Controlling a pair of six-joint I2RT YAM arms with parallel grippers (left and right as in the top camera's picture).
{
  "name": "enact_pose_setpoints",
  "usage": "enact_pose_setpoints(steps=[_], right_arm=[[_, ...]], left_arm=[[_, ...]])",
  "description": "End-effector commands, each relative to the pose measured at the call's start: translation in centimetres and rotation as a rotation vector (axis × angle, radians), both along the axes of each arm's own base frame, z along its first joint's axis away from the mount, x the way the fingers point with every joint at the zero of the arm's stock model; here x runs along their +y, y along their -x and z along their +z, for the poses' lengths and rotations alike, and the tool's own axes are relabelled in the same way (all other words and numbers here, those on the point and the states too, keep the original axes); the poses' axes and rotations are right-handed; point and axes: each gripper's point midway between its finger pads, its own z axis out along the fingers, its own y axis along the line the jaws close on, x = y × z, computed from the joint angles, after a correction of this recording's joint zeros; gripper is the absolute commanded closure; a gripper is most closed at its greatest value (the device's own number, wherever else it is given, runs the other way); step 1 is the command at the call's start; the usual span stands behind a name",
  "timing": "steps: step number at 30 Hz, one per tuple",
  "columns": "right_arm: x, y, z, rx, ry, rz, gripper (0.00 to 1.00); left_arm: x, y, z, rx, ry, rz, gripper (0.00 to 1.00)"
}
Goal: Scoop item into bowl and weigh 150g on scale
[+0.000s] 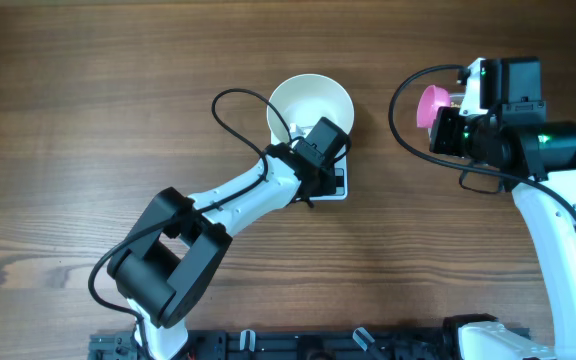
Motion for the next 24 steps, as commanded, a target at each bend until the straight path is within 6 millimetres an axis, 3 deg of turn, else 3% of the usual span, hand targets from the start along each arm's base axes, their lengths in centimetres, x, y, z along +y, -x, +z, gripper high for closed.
enact_pose_setpoints(steps=[1, 15, 20, 24], right_arm=[[0.1, 0.0, 1.0, -0.029, -0.016, 0.0, 0.96], [0.2, 0.0, 1.0, -0.029, -0.019, 0.002, 0.96], [0.4, 0.0, 1.0, -0.029, -0.028, 0.008, 0.96], [0.4, 0.0, 1.0, -0.029, -0.029, 0.007, 0.96]], left_arm=[[1.9, 1.9, -3.0, 0.074, -0.072, 0.012, 0.96], [1.7, 1.1, -1.2, 0.032, -0.038, 0.021, 0.96], [1.2, 0.5, 1.7, -0.022, 0.011, 0.022, 0.96], [0.7, 0.0, 6.0, -0.103, 0.084, 0.022, 0.96]])
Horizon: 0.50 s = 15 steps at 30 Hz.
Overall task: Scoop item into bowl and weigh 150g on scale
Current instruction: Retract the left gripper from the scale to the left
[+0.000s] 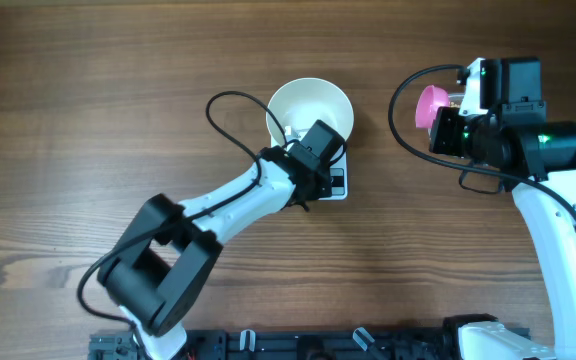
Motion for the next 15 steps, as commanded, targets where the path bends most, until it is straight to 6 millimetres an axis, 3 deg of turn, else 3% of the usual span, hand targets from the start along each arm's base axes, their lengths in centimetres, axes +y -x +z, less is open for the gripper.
enact_pose_setpoints(steps=[1, 7, 10, 15], right_arm=[[0.2, 0.0, 1.0, -0.03, -0.02, 0.002, 0.96], [0.2, 0.0, 1.0, -0.03, -0.02, 0.002, 0.96], [0.2, 0.0, 1.0, -0.03, -0.02, 0.003, 0.96], [0.2, 0.0, 1.0, -0.03, -0.019, 0.003, 0.95]], left_arm=[[-0.1, -0.8, 5.5, -0.11, 0.09, 0.019, 0.96], [1.1, -1.9, 13.6, -0.28, 0.222, 0.061, 0.96], [3.7, -3.1, 17.1, -0.38, 0.24, 0.135, 0.96], [8.1, -4.7, 20.1, -0.48, 0.225, 0.257, 0.96]])
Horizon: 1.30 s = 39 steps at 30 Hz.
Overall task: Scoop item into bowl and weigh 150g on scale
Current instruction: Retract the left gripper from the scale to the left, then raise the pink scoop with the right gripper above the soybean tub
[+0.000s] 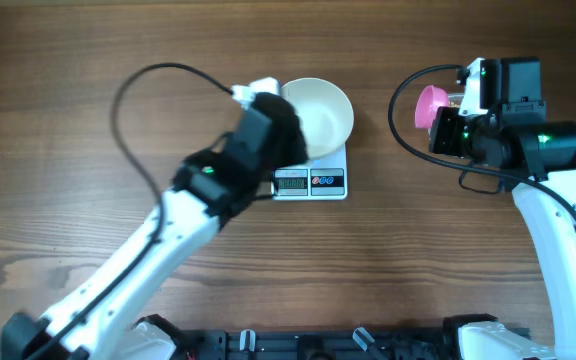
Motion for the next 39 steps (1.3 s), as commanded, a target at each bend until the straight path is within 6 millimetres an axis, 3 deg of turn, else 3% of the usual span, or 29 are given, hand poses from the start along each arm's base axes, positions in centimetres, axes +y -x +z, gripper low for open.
enact_pose_setpoints(steps=[1, 10, 12, 15, 16, 17, 18, 19, 20, 26, 33, 39], right_arm=[[0.2, 0.0, 1.0, -0.03, -0.018, 0.002, 0.96], [0.4, 0.0, 1.0, -0.04, 0.016, 0.08, 0.96], [0.8, 0.0, 1.0, -0.043, 0.011, 0.115, 0.96], [1.2, 0.1, 1.1, -0.048, 0.01, 0.164, 0.96], [1.3, 0.1, 1.1, -0.049, 0.013, 0.17, 0.96], [1.3, 0.1, 1.1, -0.05, 0.014, 0.174, 0.96], [1.3, 0.1, 1.1, -0.051, 0.014, 0.174, 0.96], [1.3, 0.0, 1.1, -0.053, 0.015, 0.174, 0.96], [1.3, -0.1, 1.2, -0.058, 0.015, 0.174, 0.96], [1.4, -1.2, 2.0, -0.112, 0.008, 0.165, 0.96], [1.8, -3.1, 3.6, -0.191, -0.103, 0.041, 0.96], [2.0, -5.5, 6.2, -0.319, -0.176, -0.026, 0.96]], left_arm=[[4.6, -1.6, 2.1, -0.073, -0.019, 0.156, 0.96], [14.1, -2.7, 0.8, -0.035, -0.19, 0.437, 0.96], [16.6, -2.5, 0.4, -0.017, -0.242, 0.507, 0.88], [20.3, -1.7, -0.1, 0.019, -0.318, 0.609, 0.85], [21.2, -1.5, -0.2, 0.031, -0.334, 0.632, 0.79], [22.5, -1.1, -0.5, 0.052, -0.353, 0.664, 0.66], [23.2, -0.9, -0.6, 0.065, -0.361, 0.681, 0.43], [24.0, -0.6, -0.8, 0.079, -0.366, 0.701, 0.11], [24.9, -0.5, -0.9, 0.089, -0.368, 0.725, 0.0], [27.0, -0.2, -0.9, 0.103, -0.368, 0.786, 0.0], [27.1, -0.2, -1.0, 0.104, -0.368, 0.788, 0.0], [27.1, -0.2, -1.0, 0.104, -0.368, 0.788, 0.0]])
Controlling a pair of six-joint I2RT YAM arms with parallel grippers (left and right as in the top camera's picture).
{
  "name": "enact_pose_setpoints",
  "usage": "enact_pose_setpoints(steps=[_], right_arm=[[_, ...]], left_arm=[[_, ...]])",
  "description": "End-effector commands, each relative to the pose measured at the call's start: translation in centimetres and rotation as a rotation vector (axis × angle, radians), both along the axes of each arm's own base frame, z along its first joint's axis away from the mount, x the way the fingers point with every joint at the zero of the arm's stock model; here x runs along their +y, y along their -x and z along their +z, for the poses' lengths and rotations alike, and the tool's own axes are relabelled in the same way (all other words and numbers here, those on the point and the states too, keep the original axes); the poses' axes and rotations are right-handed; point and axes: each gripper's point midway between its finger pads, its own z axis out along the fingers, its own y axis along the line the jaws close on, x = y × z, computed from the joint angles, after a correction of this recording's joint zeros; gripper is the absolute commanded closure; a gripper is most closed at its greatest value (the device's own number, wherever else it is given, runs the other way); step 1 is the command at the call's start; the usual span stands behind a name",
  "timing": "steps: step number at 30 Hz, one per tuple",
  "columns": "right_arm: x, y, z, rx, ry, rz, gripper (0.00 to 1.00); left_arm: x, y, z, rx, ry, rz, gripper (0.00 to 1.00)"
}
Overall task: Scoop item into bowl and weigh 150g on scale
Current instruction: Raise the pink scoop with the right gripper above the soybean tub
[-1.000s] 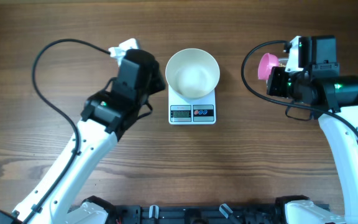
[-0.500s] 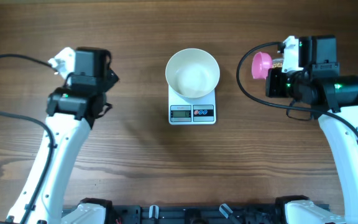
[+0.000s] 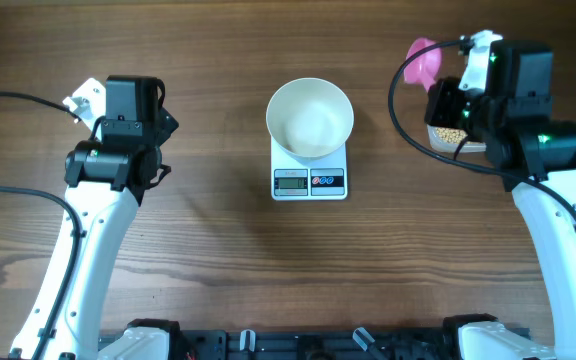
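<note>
A white bowl [image 3: 310,116] stands on the small white scale [image 3: 310,181] at the table's middle; its inside looks plain white. At the far right my right gripper [image 3: 455,68] is shut on a pink scoop [image 3: 423,58], held beyond and left of a clear container of yellowish grains [image 3: 449,135]. The scoop's contents do not show. My left gripper [image 3: 84,98] is far off at the left of the table, well apart from the bowl; its fingers are mostly hidden under the wrist.
The scale's display [image 3: 291,181] and buttons [image 3: 327,181] face the near edge. Black cables loop from both arms over the wooden table [image 3: 228,260]. A black rail runs along the front edge [image 3: 308,345].
My left arm has moved from beside the bowl's left rim to the far left of the table. The pink scoop now sits farther back, off the container, and the grains show.
My left gripper was over the scale just in front of the bowl for two moments. It then stood at the bowl's left rim, and now it is at the far left. The right gripper kept the scoop over the container until now.
</note>
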Motion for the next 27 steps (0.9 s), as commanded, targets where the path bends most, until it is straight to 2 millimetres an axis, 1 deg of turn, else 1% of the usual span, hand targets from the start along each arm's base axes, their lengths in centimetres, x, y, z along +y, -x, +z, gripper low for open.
enact_pose_setpoints(steps=[1, 5, 9, 13, 16, 23, 27], right_arm=[[0.2, -0.9, 2.4, -0.077, -0.083, -0.045, 0.96], [-0.5, -1.1, 2.4, -0.064, -0.146, -0.119, 0.96], [-1.4, -1.2, 2.4, -0.058, -0.172, -0.164, 0.96], [-2.9, -1.3, 2.5, -0.063, -0.173, -0.206, 0.96], [-5.1, -1.5, 2.5, -0.069, -0.17, -0.261, 0.96], [-11.3, -1.3, 2.7, -0.094, -0.177, -0.414, 0.96], [-12.0, -1.4, 3.3, -0.115, -0.213, -0.409, 0.96]], left_arm=[[0.6, 0.3, 0.0, 0.002, -0.018, 0.018, 0.0], [0.6, 0.3, 0.0, 0.002, -0.017, 0.018, 0.0], [0.6, 0.3, 0.0, 0.002, -0.018, 0.018, 0.0], [0.6, 0.3, 0.0, 0.002, -0.018, 0.018, 0.0], [0.6, 0.3, 0.0, 0.002, -0.017, 0.018, 0.0], [0.6, 0.3, 0.0, 0.002, -0.018, 0.018, 0.0], [0.6, 0.3, 0.0, 0.002, -0.017, 0.018, 0.0]])
